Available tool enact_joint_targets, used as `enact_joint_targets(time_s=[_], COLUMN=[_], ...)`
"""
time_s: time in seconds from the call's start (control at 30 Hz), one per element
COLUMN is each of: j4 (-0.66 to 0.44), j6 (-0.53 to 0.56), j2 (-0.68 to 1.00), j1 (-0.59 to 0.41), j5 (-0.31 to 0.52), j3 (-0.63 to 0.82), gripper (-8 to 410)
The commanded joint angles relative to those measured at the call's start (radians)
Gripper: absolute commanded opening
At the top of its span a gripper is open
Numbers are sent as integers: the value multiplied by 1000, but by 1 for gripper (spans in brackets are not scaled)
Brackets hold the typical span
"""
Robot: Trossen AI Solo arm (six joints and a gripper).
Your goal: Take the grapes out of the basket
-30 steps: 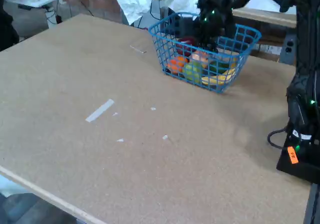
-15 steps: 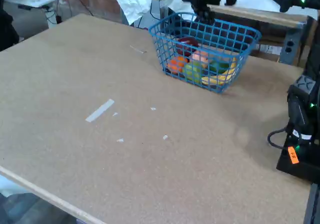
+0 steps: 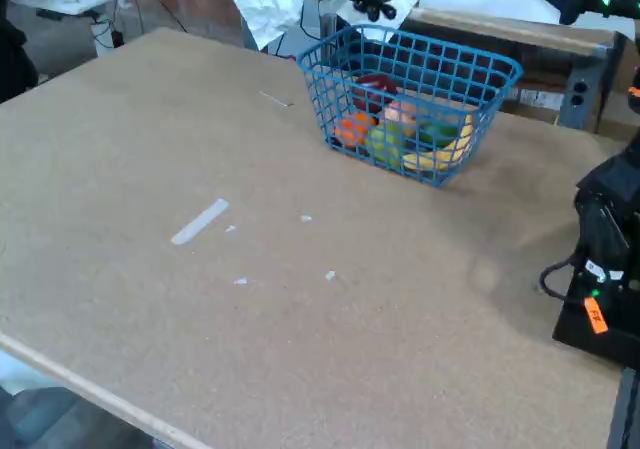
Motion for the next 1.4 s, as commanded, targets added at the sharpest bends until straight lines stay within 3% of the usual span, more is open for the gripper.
enact_joint_targets(time_s=[0.0,0.3,0.53,0.9,1.07,1.37], j4=[-113,-187,-192,-129,-130,-122], j6=[-34,-62,-79,-137,-167,-214], j2=[-5,47,198,483,579,699], j1=[204,439,537,560,560,560], j5=[-11,-2,26,28,150,147], j3=[0,0,0,0,0,0], gripper=[0,0,0,0,0,0])
